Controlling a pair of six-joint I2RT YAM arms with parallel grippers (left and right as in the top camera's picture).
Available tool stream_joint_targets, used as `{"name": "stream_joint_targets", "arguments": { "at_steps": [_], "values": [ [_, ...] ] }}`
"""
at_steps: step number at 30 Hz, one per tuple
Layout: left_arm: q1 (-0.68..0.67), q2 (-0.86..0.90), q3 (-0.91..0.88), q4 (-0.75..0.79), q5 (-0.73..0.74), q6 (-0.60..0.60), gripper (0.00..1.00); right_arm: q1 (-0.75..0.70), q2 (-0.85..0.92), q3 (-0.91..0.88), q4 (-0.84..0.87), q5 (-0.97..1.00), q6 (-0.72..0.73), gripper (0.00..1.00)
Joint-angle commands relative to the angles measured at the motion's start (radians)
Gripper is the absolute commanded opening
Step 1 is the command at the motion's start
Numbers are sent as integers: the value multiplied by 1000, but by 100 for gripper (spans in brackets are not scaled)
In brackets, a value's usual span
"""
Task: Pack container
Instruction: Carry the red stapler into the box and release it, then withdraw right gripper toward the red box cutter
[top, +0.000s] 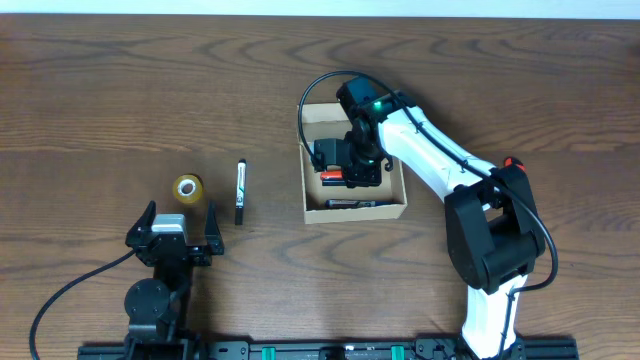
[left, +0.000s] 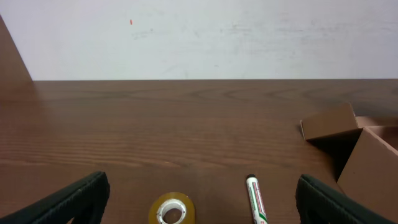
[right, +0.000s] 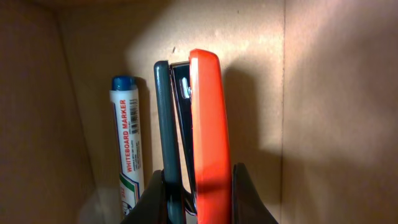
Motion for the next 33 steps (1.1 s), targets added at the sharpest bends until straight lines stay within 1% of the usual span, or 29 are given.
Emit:
{"name": "stream_joint_targets", "arguments": {
  "at_steps": [1, 5, 6, 7, 8, 10, 12, 14, 17, 20, 22, 23, 24, 26, 28, 29, 31, 32, 33],
  "values": [
    [4, -6, -22, -26, 10, -11, 95, -19, 10, -1, 1, -40, -11, 1],
    [4, -6, -22, -26, 10, -11, 95, -23, 14, -1, -2, -40, -10, 2],
    [4, -6, -22, -26, 11, -11, 95, -23, 14, -1, -3, -40, -9, 5],
    [4, -6, -22, -26, 11, -11, 95, -23, 14, -1, -2, -40, -2, 14],
    [4, -6, -22, -26, 10, -11, 95, -22, 14, -1, -2, -40, 8, 29],
    [4, -6, -22, -26, 11, -11, 95, -22, 14, -1, -1, -40, 26, 45],
    [4, -6, -22, -26, 11, -11, 95, -22, 14, -1, -2, -40, 32, 57],
    [4, -6, -22, -26, 11, -11, 95, -21, 14, 0, -3, -40, 35, 57],
    [4, -6, -22, -26, 11, -11, 95, -18, -4, 3, -8, -40, 64, 55],
    [4, -6, -22, -26, 11, -11, 95, -19, -48, 28, -19, -40, 125, 57],
    [4, -6, -22, -26, 11, -11, 95, -27, -90, 59, -29, -35, 206, 56],
    [4, -6, -22, -26, 11, -11, 95, -34, -113, 75, -37, -25, 249, 58],
    [4, -6, -22, -26, 11, -11, 95, -45, -140, 93, -55, -16, 297, 64],
    [4, -6, -22, -26, 11, -11, 95, -66, -187, 121, -97, -9, 368, 70],
    [4, -6, -22, -26, 11, -11, 95, -96, -237, 145, -137, 18, 404, 61],
    [4, -6, -22, -26, 11, -11, 95, -112, -260, 154, -150, 41, 420, 54],
    [4, -6, -22, -26, 11, -11, 95, -153, -309, 165, -145, 129, 492, 53],
    [4, -6, -22, -26, 11, -11, 95, -175, -333, 167, -128, 196, 551, 56],
    [4, -6, -22, -26, 11, -11, 95, -204, -360, 167, -100, 297, 645, 63]
  ]
}}
